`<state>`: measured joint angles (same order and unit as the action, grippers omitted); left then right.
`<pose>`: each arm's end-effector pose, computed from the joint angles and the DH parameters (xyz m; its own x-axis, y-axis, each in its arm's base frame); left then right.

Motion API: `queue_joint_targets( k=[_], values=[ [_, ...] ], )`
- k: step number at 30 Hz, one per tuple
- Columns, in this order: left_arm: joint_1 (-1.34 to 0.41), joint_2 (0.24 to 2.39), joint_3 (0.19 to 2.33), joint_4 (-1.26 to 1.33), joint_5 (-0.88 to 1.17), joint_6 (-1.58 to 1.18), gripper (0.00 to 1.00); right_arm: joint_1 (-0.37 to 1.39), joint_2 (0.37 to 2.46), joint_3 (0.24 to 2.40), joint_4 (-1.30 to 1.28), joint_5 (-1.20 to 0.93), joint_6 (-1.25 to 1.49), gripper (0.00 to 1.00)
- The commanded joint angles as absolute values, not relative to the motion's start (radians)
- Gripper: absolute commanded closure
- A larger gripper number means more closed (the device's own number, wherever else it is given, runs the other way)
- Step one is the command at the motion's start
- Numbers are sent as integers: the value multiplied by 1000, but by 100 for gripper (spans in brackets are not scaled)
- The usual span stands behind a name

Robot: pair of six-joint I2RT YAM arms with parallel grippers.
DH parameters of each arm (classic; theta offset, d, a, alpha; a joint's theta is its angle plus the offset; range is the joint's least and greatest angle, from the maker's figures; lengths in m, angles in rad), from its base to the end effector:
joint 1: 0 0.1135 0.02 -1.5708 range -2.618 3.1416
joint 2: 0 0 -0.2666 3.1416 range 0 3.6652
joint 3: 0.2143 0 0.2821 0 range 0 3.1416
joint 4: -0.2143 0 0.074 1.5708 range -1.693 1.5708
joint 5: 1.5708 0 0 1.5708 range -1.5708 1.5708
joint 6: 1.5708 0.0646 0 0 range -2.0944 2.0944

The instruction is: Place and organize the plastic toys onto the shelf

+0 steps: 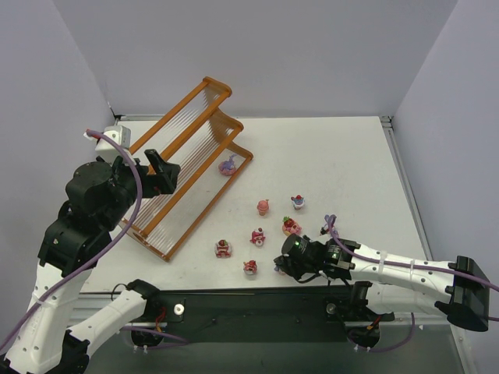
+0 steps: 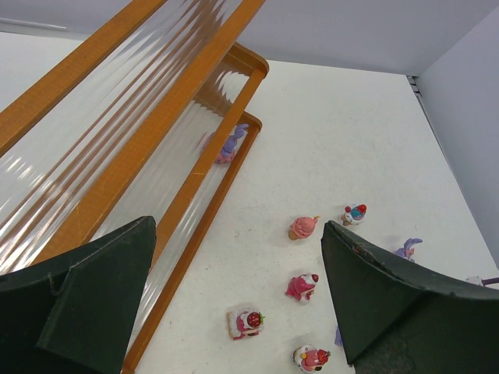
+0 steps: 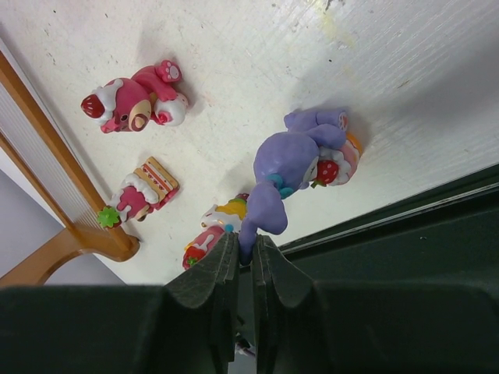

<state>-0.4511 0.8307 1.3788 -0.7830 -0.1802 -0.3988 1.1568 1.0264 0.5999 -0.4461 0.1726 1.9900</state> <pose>0.1652 -0.0672 0.4732 -0.2987 -0.2798 -0.9124 0.1694 0.9253 -0.3392 0.1092 0.2209 0.1767 -0.6578 0.7398 0.1415 0.6305 0.4381 0.6407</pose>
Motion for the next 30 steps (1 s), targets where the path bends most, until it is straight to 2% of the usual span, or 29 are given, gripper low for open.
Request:
queue_joint_targets(
  k=[1,2,3,4,7,8,12,18,23,29,30],
  values=[
    [-456,830,1413,-770,-189,-387,3,1143,1017,591,-466,193,2278,96],
    [-456,830,1413,-770,-189,-387,3,1137,1017,594,-468,189,2267,92],
    [-456,828,1413,-770,-189,-387,3,1135,1017,595,-466,180,2260,79],
    [-456,828,1411,-770,-189,-387,3,1135,1016,595,-466,176,2252,70],
    [-456,827,1407,-769,-189,-387,3,1134,1011,595,-474,178,2252,57],
    [-456,827,1407,-769,-189,-387,3,1135,1005,594,-476,181,2253,56],
    [-456,824,1407,-770,-189,-387,3,1134,994,592,-483,198,2256,57],
    [-456,822,1404,-770,-192,-387,3,1134,985,595,-514,199,2263,64],
    [-456,821,1399,-770,-192,-388,3,1134,979,589,-532,204,2270,65],
    [-456,819,1402,-770,-193,-388,3,1132,973,588,-538,216,2269,78],
    [-456,819,1401,-770,-195,-388,3,1132,976,589,-540,216,2266,85]
  ],
)
